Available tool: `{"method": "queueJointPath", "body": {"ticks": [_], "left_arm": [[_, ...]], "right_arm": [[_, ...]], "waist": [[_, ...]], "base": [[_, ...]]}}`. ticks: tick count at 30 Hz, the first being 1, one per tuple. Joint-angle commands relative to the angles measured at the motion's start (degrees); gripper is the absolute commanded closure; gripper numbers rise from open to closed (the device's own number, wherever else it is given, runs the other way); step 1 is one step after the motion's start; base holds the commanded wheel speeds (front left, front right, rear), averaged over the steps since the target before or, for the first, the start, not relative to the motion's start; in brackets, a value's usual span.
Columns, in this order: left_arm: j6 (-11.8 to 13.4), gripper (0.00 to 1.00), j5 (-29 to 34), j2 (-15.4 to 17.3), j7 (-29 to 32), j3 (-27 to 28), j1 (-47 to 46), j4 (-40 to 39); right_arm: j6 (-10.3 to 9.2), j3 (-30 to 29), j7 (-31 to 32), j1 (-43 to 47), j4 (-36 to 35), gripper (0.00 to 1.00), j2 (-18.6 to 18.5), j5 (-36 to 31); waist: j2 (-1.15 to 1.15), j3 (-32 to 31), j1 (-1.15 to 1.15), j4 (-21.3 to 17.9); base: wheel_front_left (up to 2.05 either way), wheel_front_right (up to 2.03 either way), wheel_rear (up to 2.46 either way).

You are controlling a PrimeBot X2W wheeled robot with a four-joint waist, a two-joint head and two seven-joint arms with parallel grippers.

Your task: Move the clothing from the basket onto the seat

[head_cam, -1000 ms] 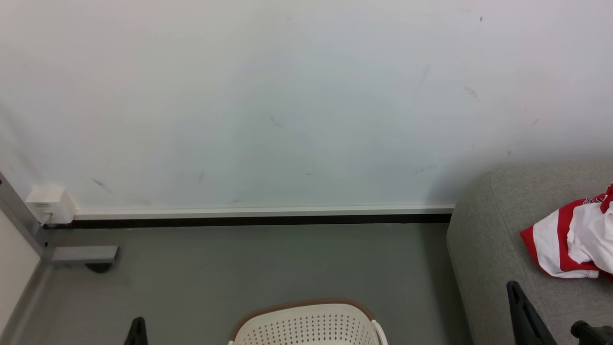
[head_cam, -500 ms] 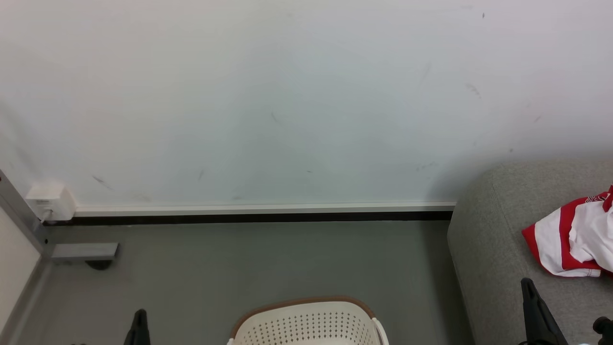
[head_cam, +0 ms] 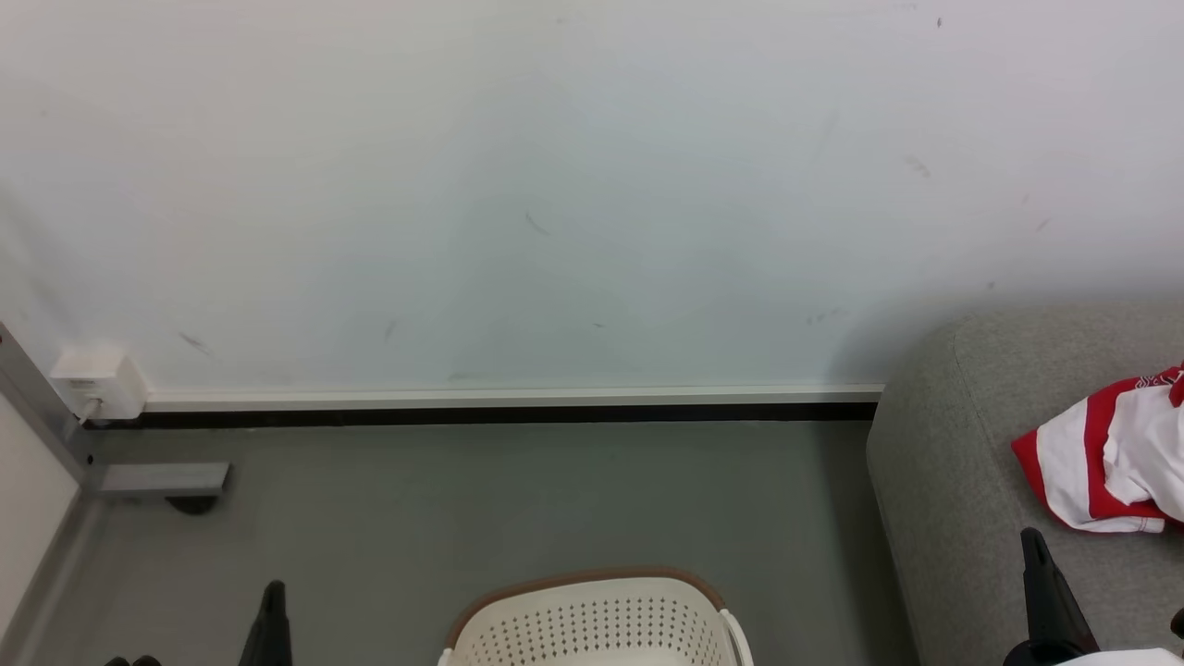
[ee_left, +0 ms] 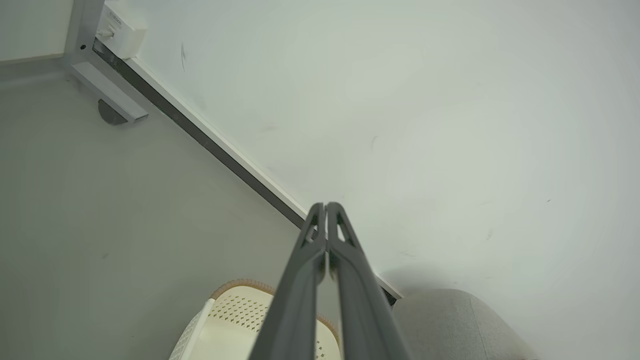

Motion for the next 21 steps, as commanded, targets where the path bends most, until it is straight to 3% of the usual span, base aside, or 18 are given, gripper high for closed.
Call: {"method": "queueJointPath", "body": {"ticks": [1, 21], "left_arm": [[-0.40, 1.00, -2.16, 0.16, 0.45, 0.27, -1.67, -0.96], [-1.96, 1.00, -15.67, -0.08, 4.12, 0.86, -3.34, -1.31]], "right_arm": [[-0.03, -0.59, 0.39, -1.91, -0.48, 1.00, -0.23, 1.85], [-0.05, -2.98, 4.07, -3.09, -0.11, 1.00, 0.79, 13.85]], "waist": [[0.00, 0.04, 0.00, 0.02], [0.00, 0.77, 0.00, 0.23]], "base": [[0.00, 0.00, 0.00], [0.00, 0.00, 0.00]]}}
